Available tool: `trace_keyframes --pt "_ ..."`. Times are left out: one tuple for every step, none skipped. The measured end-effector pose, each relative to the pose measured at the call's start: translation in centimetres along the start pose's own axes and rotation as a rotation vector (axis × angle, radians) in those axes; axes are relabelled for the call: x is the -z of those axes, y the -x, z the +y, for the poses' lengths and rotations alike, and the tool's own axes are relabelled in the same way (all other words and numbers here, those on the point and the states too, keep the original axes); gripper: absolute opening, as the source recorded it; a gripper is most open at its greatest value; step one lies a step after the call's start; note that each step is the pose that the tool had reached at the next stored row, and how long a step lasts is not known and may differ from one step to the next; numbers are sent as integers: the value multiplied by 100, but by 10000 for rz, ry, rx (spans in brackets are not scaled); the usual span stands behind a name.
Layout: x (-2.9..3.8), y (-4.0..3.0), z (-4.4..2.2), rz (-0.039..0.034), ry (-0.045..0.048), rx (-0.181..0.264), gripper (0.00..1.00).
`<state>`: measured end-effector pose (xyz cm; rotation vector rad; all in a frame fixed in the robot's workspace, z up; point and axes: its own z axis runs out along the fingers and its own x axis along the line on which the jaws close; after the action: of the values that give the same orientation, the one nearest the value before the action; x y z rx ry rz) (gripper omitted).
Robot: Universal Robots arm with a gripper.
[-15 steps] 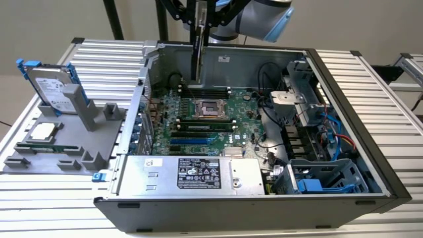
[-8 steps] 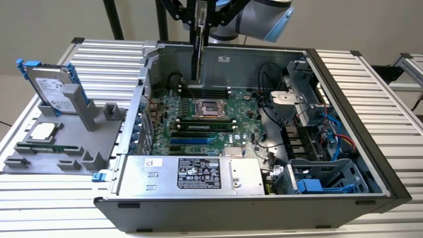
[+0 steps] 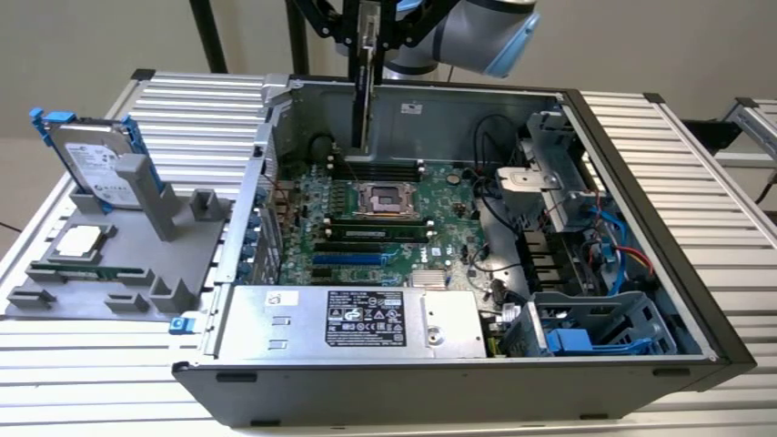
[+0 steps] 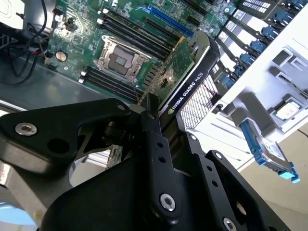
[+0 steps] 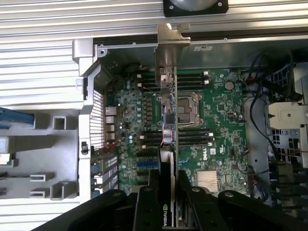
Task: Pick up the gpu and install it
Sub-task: 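Pick up the gpu and move the gpu toward the slot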
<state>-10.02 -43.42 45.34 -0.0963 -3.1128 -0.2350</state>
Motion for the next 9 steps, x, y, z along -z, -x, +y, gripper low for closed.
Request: trace_keyframes --pt "0 0 0 3 -1 20 0" --pt "0 0 0 6 -2 40 0" --pt "0 0 0 9 -2 62 0" --pt "0 0 0 13 -2 83 0" --pt "0 0 0 16 -3 105 0" --pt "0 0 0 19 -3 129 0" --pt "0 0 0 23 -4 152 0" --pt "0 0 0 27 -5 176 0" --pt "0 0 0 30 -5 200 0"
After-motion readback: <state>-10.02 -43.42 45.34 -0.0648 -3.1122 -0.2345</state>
